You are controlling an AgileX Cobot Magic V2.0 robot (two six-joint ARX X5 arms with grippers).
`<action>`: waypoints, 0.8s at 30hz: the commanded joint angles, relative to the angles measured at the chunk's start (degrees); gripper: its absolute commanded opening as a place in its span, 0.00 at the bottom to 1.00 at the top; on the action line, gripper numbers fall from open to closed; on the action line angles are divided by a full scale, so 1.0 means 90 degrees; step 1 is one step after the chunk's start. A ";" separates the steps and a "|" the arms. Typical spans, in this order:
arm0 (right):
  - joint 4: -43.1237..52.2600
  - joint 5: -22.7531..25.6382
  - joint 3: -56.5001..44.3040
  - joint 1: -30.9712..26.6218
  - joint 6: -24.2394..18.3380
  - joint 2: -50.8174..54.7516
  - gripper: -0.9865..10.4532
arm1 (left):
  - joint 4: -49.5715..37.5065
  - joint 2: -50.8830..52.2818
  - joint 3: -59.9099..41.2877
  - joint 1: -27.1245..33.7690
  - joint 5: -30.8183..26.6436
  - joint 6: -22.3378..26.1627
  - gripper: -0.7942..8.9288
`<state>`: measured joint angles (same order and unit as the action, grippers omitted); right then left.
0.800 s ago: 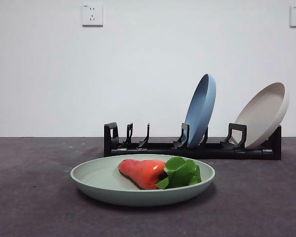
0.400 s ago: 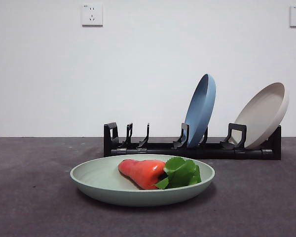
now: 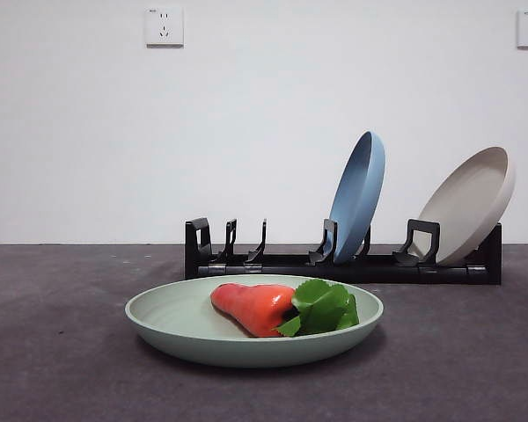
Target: Take the green plate from the plate rack,put the plate on the table,take the carrot from the table,put the carrot in the plate
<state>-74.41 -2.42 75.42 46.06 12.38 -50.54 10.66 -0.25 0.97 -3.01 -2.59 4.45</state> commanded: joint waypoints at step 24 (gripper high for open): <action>0.7062 -0.1188 -0.5714 -0.5132 -0.1695 0.3815 0.09 | -0.0034 0.0017 -0.0085 0.0017 -0.0012 -0.0041 0.08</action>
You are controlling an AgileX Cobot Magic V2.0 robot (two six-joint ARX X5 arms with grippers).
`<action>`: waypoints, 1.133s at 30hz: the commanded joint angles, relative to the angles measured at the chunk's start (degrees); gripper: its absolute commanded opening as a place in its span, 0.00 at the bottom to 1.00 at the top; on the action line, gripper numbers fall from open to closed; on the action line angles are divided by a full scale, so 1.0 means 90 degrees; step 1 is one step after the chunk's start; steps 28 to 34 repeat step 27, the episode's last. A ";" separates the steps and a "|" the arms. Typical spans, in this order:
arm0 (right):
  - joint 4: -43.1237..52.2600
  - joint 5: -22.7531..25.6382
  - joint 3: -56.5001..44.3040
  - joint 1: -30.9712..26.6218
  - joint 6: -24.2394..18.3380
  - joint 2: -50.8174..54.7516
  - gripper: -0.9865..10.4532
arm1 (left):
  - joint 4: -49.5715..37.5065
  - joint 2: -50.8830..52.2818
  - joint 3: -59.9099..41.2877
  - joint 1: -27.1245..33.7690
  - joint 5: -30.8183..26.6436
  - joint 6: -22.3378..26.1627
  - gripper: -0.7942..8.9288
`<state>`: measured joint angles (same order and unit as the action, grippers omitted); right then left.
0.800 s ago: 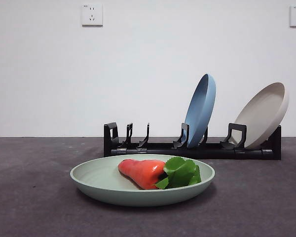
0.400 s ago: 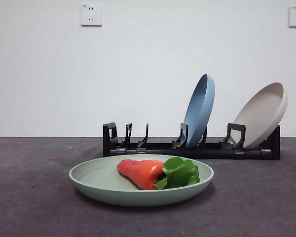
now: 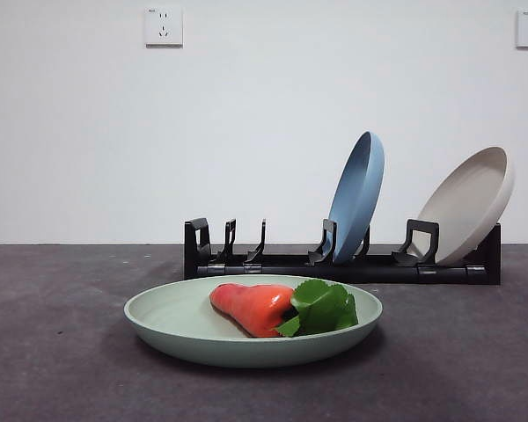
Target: Take the green plate from the plate rack,put the plate on the table,take the carrot from the table,put the carrot in the plate
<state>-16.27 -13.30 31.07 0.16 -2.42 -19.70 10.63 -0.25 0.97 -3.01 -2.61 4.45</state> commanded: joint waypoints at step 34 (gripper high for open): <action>0.0767 0.0015 -0.3415 -0.0053 0.0049 0.2183 0.09 | -0.0032 0.0017 -0.0085 0.0017 -0.0010 -0.0041 0.08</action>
